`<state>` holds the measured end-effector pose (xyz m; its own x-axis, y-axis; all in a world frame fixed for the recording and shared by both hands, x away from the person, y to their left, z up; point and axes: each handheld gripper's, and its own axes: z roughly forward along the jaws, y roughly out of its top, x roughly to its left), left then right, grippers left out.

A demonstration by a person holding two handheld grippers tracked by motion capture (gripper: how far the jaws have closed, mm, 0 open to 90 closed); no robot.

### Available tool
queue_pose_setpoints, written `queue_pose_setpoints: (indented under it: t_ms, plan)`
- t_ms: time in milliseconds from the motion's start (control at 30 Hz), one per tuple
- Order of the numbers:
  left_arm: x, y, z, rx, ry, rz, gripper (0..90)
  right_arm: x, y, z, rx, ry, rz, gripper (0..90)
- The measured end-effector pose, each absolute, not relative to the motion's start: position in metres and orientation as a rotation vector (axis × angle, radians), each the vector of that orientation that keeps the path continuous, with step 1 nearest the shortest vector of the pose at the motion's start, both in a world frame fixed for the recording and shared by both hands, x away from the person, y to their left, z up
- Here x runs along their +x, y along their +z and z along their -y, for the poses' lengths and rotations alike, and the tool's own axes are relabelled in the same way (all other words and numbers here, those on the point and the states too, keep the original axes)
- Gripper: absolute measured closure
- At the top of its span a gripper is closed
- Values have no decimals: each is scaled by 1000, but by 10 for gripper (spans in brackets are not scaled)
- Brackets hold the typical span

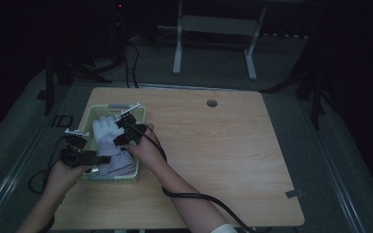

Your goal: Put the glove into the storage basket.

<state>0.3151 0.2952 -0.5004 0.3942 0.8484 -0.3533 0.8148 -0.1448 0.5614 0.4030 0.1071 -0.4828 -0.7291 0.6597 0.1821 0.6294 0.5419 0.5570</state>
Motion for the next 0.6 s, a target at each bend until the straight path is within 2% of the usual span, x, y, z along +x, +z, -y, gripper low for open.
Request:
queue_pose_setpoints:
  t_ms: [133,200,267,333,467,600]
  plan:
    - [307,-492,-295,1887,209,-1386,77,399,-472,-98,1101,1032,-2706,336]
    - [305,-488,-293,1856,225,-1368,17,399,-466,-89,1104,1097,-2702,262]
    - [303,-486,-289,1844,260,-1354,16,399,-463,-83,1066,1105,-2713,180]
    - [301,-483,-283,1851,311,-1341,0,398,-460,-75,1017,1108,-2693,192]
    - [301,-481,-268,1853,274,-1294,0,397,-458,-57,980,1111,-2676,162]
    - [299,-478,-253,1835,292,-1254,0,397,-455,-42,971,1116,-2652,154]
